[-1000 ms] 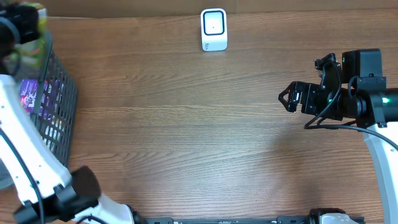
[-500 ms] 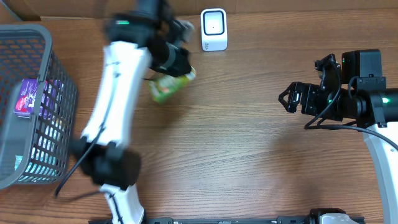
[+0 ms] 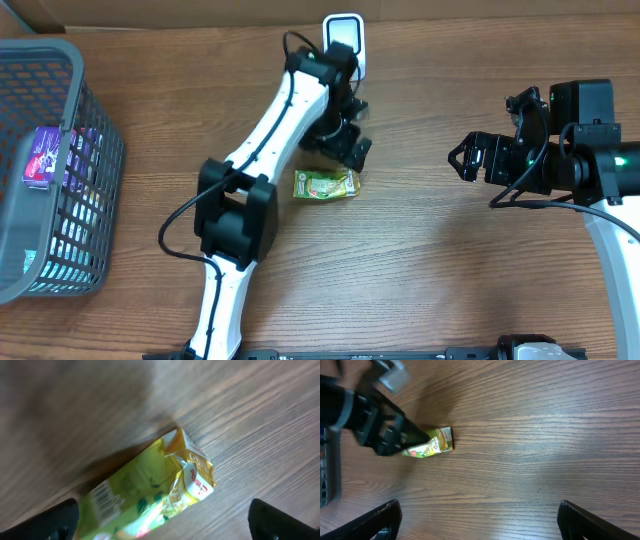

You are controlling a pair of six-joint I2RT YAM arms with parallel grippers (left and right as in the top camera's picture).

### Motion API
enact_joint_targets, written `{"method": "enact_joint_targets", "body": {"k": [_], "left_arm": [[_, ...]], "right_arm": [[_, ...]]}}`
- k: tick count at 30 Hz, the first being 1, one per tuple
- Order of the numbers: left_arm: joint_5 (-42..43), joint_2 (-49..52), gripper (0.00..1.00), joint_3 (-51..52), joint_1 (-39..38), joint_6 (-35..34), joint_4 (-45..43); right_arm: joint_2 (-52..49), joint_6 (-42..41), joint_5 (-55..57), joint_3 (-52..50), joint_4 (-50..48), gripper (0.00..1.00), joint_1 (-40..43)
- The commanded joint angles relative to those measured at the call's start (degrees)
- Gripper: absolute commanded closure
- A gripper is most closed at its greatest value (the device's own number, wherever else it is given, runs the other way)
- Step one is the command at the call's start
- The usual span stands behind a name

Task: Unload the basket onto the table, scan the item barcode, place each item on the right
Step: 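Carry the green tea carton out and drop it on the table, then reach into the basket and grasp the white tube with the left gripper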

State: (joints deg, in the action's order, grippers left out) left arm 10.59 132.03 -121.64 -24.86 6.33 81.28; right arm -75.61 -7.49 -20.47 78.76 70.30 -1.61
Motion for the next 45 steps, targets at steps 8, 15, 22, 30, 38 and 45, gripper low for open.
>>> {"method": "enact_joint_targets", "body": {"k": [8, 15, 22, 30, 38, 45], "left_arm": [[-3.5, -19.5, 0.0, -28.6, 18.5, -6.8, 5.3], [-4.7, -26.3, 0.0, -28.5, 46.7, -16.5, 12.7], [-4.3, -23.3, 0.0, -24.0, 67.7, -24.9, 13.1], [-4.3, -23.3, 0.0, -4.4, 71.3, -25.7, 3.6], [-10.0, -23.3, 0.0, 19.4, 73.2, -18.2, -5.4], [-9.7, -23.3, 0.01, 39.9, 73.6, 9.2, -22.6]], "right_arm": [[-0.1, 0.2, 0.5, 1.4, -0.2, 0.0, -0.3], [-0.1, 0.2, 0.5, 1.4, -0.2, 0.0, -0.3], [-0.1, 0.2, 0.5, 1.4, -0.1, 0.0, -0.3], [-0.1, 0.2, 0.5, 1.4, -0.1, 0.0, -0.3], [-0.1, 0.2, 0.5, 1.4, -0.1, 0.0, -0.3], [-0.4, 0.2, 0.5, 1.4, -0.8, 0.0, -0.3]]}}
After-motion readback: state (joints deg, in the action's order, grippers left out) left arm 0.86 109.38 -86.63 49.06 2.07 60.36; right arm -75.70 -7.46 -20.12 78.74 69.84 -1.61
